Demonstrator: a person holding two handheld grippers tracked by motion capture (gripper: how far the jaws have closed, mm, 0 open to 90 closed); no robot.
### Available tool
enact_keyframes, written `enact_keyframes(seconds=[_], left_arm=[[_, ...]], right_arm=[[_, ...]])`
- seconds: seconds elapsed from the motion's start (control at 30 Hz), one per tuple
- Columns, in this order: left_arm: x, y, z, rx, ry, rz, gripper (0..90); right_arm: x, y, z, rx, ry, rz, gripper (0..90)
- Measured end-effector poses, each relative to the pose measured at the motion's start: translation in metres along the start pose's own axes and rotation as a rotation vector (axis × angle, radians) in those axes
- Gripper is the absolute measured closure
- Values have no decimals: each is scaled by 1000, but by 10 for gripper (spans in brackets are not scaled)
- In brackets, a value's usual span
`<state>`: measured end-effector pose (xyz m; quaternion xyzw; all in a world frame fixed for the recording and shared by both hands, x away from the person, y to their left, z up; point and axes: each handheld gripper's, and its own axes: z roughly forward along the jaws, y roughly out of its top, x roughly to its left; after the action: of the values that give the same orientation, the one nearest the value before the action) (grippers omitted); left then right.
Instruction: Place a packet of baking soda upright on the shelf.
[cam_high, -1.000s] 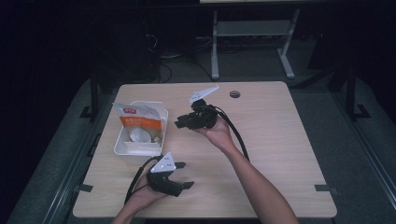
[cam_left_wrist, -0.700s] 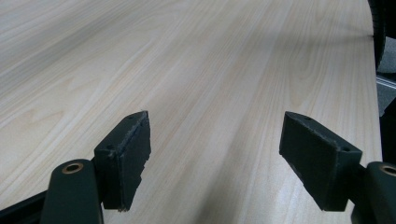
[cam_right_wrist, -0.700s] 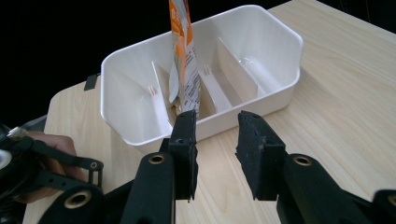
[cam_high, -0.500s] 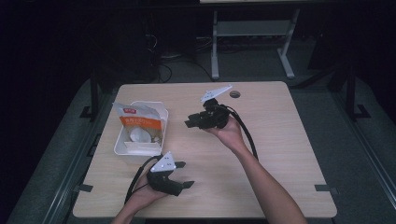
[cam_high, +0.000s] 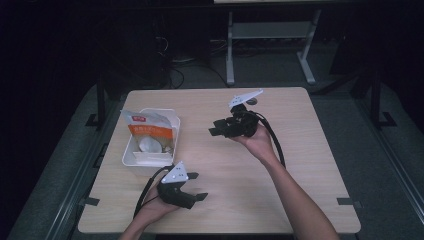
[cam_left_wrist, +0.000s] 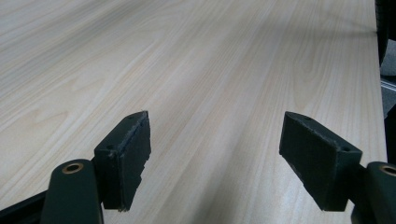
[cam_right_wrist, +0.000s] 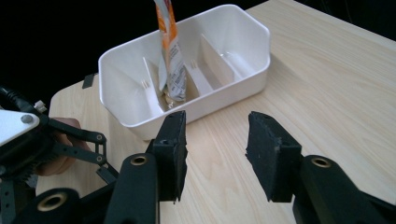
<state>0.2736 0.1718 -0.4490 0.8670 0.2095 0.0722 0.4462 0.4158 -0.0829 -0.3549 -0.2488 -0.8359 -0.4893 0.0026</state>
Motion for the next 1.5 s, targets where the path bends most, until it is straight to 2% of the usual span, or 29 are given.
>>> enact_keyframes(seconds=[0.17, 0.8, 1.5], left_arm=[[0, 0, 0, 0, 1, 1, 245], [2, 0, 0, 2, 2, -1, 244], [1, 0, 1, 6, 9, 2, 245]], right_arm=[[-3, -4, -11, -8, 0, 22, 539], [-8, -18, -35, -17, -31, 44, 495], [-15, -48, -66, -37, -61, 100, 456]])
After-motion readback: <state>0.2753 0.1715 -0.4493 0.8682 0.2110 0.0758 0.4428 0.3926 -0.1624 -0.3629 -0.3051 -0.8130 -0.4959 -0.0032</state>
